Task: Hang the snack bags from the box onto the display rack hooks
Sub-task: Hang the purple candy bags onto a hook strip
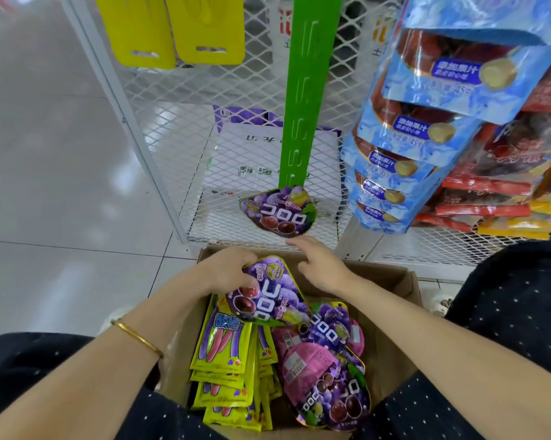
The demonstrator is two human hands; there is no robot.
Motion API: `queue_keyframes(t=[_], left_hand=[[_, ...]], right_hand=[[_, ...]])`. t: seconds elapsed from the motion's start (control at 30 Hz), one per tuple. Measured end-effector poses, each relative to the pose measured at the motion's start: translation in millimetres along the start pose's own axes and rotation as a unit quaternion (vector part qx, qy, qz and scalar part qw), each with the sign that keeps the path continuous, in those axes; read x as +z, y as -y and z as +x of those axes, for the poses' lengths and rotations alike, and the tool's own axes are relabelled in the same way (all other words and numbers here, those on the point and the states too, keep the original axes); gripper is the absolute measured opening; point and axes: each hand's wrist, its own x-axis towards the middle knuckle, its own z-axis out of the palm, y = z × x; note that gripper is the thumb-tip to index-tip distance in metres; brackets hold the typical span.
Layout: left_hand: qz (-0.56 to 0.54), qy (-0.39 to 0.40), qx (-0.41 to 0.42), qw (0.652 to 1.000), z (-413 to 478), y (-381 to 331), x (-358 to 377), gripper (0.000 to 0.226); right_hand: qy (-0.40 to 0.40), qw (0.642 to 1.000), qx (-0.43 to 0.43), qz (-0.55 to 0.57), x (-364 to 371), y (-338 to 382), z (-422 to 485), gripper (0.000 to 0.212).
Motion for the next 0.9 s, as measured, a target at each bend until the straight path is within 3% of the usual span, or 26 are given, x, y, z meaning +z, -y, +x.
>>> queue_keyframes(t=[0.1, 0.13, 0.2, 0.27, 0.33, 0.43, 0.5, 0.57, 0.6, 0.67, 0.73, 0.83, 0.9], left_hand=[[-0.116, -0.025, -0.005, 0.993, 2, 0, -9, 0.023], [-0.161, -0.039, -0.009, 0.986, 1, -1, -12, 0.027], [-0.231, -0.068, -0.022, 0.97, -1, -3, -18, 0.026], [-0.29, -0.085, -0.03, 0.953, -3, -7, -22, 0.016], [-0.357, -0.091, -0.041, 0.929, -5, -9, -27, 0.012], [-0.447, -0.092, -0.061, 0.888, -7, -8, -33, 0.014], [-0.501, -0.089, -0.075, 0.858, -9, -10, -35, 0.014], [-0.507, -0.095, -0.085, 0.853, -9, -13, -35, 0.013], [-0.479, -0.114, -0.085, 0.866, -9, -15, -37, 0.013], [-0.392, -0.204, -0.079, 0.893, -6, -22, -43, 0.019], [-0.35, -0.306, -0.05, 0.884, -2, -31, -53, 0.04], [-0.313, -0.375, 0.063, 0.87, 2, -53, -68, 0.041], [-0.296, -0.371, 0.11, 0.873, 7, -67, -71, 0.04]], right_hand=[[-0.021, 0.995, 0.033, 0.095, -8, 8, -2, 0.038], [-0.025, 0.986, 0.049, 0.157, -14, 13, -4, 0.033], [-0.025, 0.95, 0.083, 0.301, -24, 22, -10, 0.024], [-0.022, 0.909, 0.124, 0.398, -31, 26, -16, 0.036], [-0.026, 0.892, 0.126, 0.434, -36, 24, -22, 0.039], [-0.026, 0.869, 0.082, 0.488, -41, 25, -32, 0.006], [-0.054, 0.85, 0.076, 0.518, -41, 28, -37, 0.006], [-0.099, 0.834, 0.066, 0.538, -39, 33, -38, 0.013], [-0.122, 0.839, 0.05, 0.528, -39, 38, -37, 0.016], [-0.17, 0.888, 0.013, 0.426, -42, 46, -37, 0.02], [-0.22, 0.936, -0.028, 0.273, -49, 52, -38, 0.018], [-0.306, 0.939, -0.059, 0.143, -59, 58, -39, 0.005], [-0.344, 0.929, -0.057, 0.123, -63, 62, -40, 0.012]])
